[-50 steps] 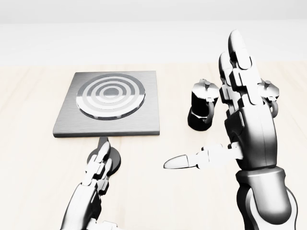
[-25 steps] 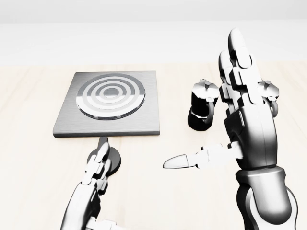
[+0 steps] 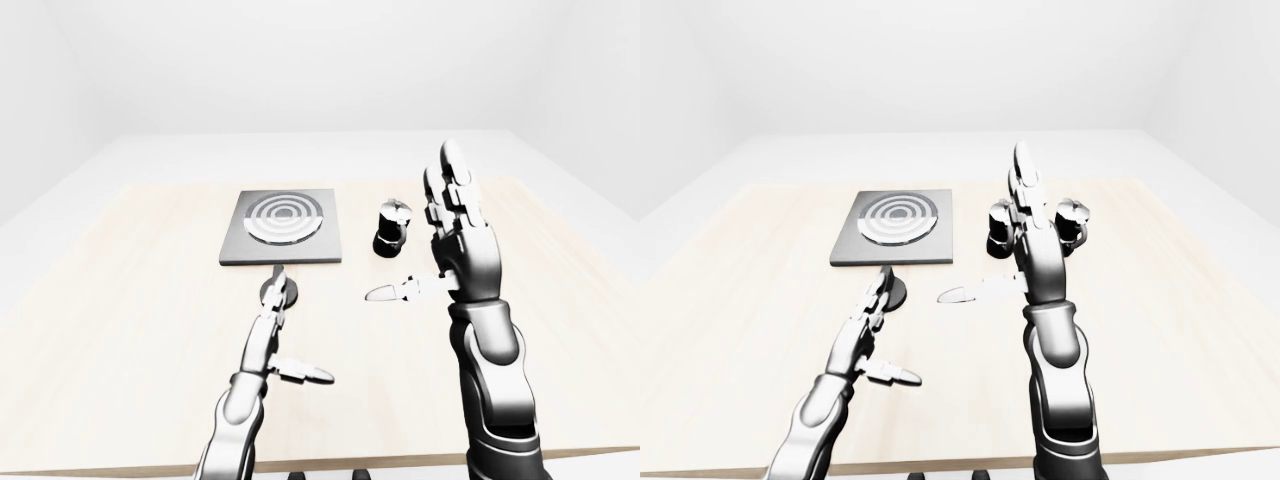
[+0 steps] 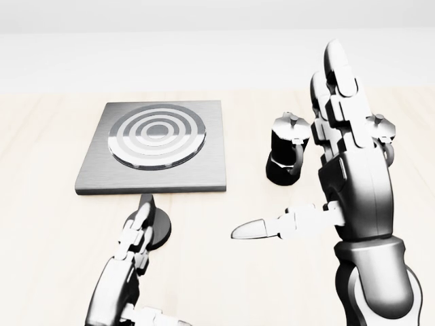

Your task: Turn off the stove.

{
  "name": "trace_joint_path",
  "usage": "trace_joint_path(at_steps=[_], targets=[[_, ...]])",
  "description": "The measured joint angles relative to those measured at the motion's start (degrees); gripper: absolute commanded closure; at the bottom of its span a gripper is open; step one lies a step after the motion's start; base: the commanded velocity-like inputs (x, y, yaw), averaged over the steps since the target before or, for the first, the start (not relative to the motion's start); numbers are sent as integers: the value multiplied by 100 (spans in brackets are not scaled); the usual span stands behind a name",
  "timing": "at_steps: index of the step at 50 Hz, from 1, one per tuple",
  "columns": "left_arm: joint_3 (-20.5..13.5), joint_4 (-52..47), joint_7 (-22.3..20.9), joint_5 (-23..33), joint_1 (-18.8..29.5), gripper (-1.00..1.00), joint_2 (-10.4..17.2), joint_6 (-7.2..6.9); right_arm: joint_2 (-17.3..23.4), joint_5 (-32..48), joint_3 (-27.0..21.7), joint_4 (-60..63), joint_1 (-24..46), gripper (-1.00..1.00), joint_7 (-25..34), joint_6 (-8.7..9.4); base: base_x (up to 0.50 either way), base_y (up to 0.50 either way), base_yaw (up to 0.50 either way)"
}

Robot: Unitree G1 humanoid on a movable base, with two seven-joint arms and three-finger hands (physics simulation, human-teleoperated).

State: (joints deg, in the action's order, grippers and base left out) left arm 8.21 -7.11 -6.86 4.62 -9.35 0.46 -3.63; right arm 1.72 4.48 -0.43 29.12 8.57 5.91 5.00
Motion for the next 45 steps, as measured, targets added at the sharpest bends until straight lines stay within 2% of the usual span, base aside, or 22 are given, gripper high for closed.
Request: trace_joint_path(at_steps=[16, 39, 45], targets=[[-41, 100, 1, 18, 24, -100, -15, 51, -4, -7, 4, -12, -24, -100, -7, 0, 0, 0, 0], [-86, 426, 26, 78, 110, -100, -36, 222, -8, -12, 11, -33, -30, -100, -10, 0, 0, 0, 0], [-94, 577, 44, 107, 143, -100, -42, 322, -8, -17, 9, -28, -37, -100, -9, 0, 0, 0, 0]])
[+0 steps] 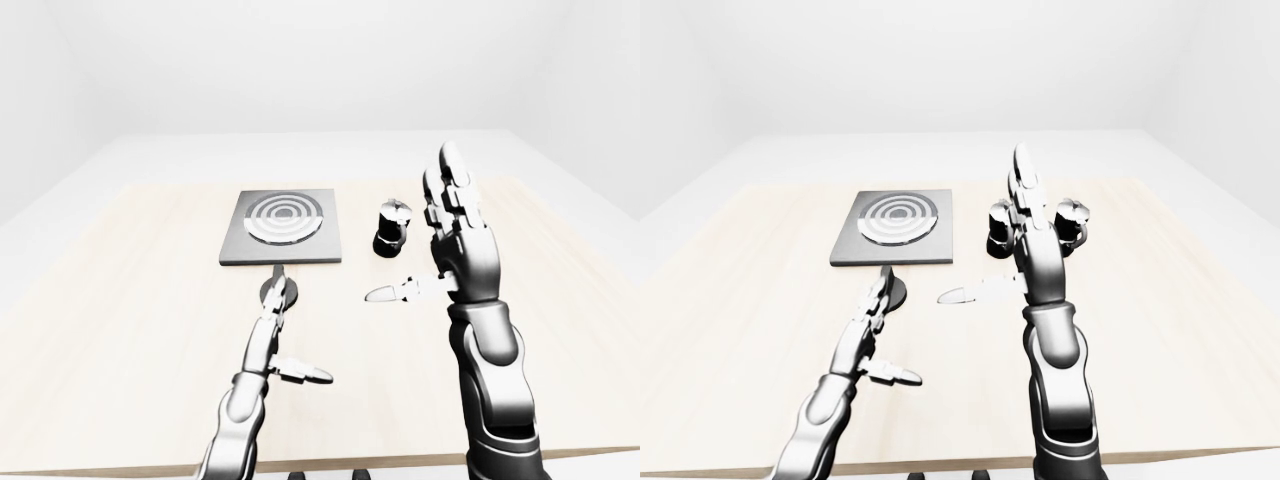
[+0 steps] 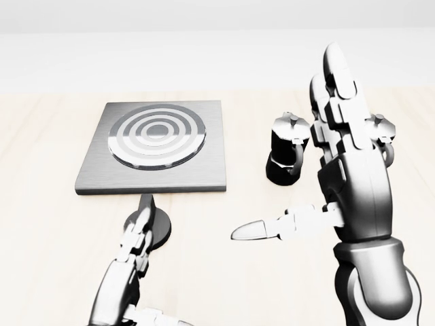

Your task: Turn off the stove.

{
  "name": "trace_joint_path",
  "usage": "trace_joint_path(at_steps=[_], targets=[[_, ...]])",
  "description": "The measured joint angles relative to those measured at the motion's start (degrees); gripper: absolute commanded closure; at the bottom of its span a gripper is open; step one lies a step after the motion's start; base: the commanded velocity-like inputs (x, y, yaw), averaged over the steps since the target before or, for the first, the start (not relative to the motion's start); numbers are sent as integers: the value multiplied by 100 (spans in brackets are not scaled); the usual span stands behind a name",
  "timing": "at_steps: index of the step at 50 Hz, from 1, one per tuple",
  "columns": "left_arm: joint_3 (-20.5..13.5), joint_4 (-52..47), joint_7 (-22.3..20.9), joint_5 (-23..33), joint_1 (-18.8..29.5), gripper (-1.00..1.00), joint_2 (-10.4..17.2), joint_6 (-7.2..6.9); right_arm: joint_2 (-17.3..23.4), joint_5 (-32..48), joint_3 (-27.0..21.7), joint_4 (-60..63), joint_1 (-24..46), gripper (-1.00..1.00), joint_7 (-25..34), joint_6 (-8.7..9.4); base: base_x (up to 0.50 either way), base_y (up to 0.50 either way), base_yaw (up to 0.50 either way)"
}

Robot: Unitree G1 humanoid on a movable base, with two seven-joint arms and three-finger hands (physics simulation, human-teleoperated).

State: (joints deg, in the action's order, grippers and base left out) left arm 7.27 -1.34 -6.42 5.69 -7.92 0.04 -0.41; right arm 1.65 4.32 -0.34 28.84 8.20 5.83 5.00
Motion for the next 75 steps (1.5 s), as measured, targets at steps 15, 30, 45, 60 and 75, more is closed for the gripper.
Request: trace_joint_path(at_steps=[15, 30, 45, 60, 75], targets=[[-82, 471, 53, 73, 192, -100, -25, 251, 1, -5, -3, 34, -18, -100, 1, 0, 0, 0, 0], [-319, 1096, 97, 73, 682, -100, -21, 460, 2, -3, -4, 54, -33, -100, 3, 0, 0, 0, 0], [-464, 1454, 86, 44, 975, -100, -1, 541, 6, 8, 2, 76, -2, -100, 15, 0, 0, 0, 0], [-535, 1544, 10, -3, 1105, -100, 35, 513, 4, 11, 5, 78, 10, -100, 21, 0, 0, 0, 0], [-697, 1821, -68, -202, 1389, -100, 141, 492, 0, 16, 8, 89, -2, -100, 18, 0, 0, 0, 0]])
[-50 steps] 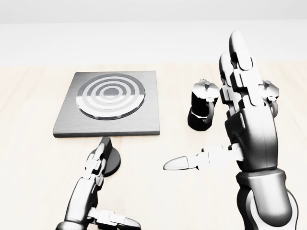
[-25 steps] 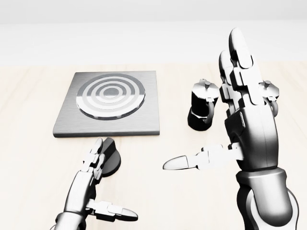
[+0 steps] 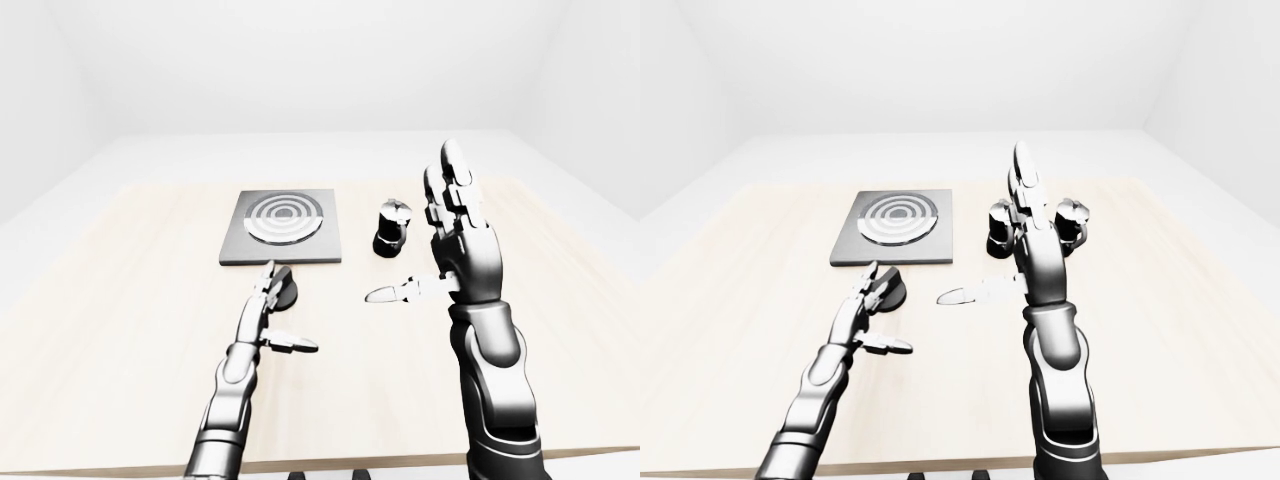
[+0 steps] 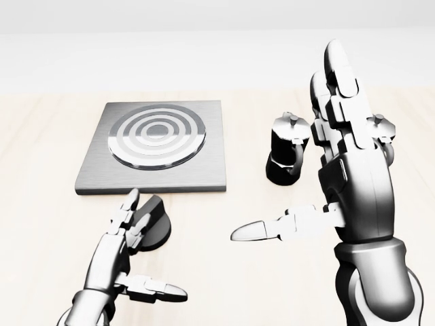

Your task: Turn off the stove.

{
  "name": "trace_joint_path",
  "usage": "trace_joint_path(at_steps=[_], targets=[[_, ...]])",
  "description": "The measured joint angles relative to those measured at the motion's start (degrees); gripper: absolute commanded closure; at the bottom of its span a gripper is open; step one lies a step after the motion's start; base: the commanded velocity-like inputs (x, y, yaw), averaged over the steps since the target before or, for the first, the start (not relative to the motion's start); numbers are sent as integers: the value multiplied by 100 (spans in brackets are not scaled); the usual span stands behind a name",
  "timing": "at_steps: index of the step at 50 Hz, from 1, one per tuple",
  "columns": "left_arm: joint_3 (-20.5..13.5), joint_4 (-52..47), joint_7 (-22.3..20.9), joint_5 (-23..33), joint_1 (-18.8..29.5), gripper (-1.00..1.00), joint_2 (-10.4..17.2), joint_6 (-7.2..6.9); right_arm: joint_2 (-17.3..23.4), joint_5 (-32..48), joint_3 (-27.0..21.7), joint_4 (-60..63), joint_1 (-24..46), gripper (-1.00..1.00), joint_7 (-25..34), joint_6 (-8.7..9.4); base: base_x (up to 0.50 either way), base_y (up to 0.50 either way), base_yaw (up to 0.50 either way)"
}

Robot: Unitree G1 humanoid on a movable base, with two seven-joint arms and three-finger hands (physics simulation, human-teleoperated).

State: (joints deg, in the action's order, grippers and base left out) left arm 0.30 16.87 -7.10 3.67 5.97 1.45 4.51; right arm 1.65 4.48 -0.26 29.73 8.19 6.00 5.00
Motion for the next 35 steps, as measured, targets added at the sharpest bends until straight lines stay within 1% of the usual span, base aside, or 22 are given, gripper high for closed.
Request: trace_joint_path(at_steps=[11, 21, 26, 35], targets=[[-140, 53, 7, -148, 94, -100, 112, -91, -4, 0, 5, 2, -16, -100, -6, 0, 0, 0, 0], [-259, 110, 63, -222, 223, -100, 220, -235, -5, -4, 2, 28, -40, -100, -8, 0, 0, 0, 0], [-349, 314, 121, -291, 381, -100, 324, -212, -6, -7, 2, 35, -50, -100, -9, 0, 0, 0, 0], [-454, 703, 299, -409, 701, -100, 505, -231, -3, -6, -3, 71, -68, -100, -11, 0, 0, 0, 0]])
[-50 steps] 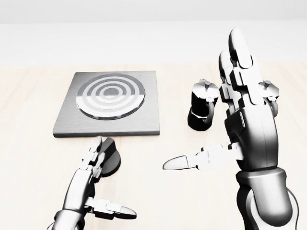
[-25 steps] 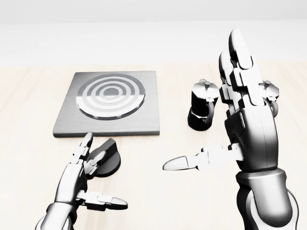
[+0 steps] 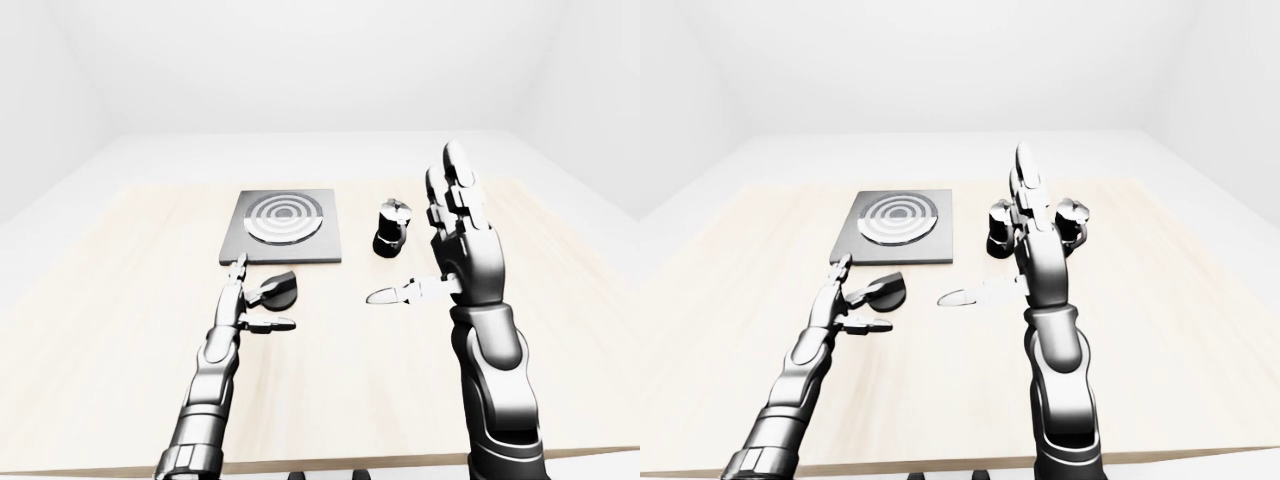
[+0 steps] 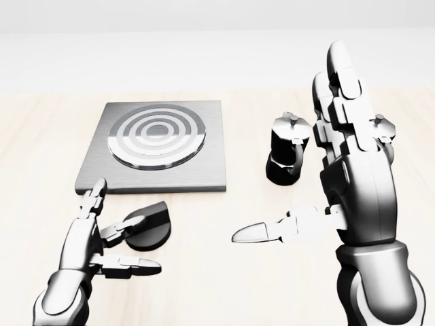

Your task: Turn off the stove.

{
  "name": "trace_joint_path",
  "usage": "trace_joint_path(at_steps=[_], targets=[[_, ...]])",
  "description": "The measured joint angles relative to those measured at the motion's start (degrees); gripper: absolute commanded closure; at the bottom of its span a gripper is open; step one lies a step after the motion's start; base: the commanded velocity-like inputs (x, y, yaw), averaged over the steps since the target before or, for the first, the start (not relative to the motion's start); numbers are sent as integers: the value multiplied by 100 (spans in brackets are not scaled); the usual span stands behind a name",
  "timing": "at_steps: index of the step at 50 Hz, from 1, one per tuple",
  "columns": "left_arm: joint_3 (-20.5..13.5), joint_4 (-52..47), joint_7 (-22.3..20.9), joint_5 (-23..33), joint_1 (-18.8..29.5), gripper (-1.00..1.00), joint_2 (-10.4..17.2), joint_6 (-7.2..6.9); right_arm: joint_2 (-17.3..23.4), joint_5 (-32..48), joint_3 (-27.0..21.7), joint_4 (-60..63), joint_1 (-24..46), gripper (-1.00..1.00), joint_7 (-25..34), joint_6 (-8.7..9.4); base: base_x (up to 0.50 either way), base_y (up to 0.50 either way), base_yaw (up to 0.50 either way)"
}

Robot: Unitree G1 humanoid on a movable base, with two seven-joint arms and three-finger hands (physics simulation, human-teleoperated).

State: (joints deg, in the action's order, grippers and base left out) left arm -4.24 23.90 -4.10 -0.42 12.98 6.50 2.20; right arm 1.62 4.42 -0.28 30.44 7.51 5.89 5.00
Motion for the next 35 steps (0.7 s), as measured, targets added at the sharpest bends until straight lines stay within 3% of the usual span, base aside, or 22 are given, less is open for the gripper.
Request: trace_joint_path(at_steps=[13, 23, 35], targets=[[-157, 431, 277, -148, 354, -100, 265, 8, 2, 2, -5, 33, -8, -100, 0, 0, 0, 0, 0], [-278, 476, 489, -170, 1294, -100, 382, 56, 0, -4, -5, 20, -22, -100, -2, 0, 0, 0, 0], [-314, 367, 579, -187, 1701, -100, 412, -9, 1, -4, -7, 38, -39, -100, -1, 0, 0, 0, 0]])
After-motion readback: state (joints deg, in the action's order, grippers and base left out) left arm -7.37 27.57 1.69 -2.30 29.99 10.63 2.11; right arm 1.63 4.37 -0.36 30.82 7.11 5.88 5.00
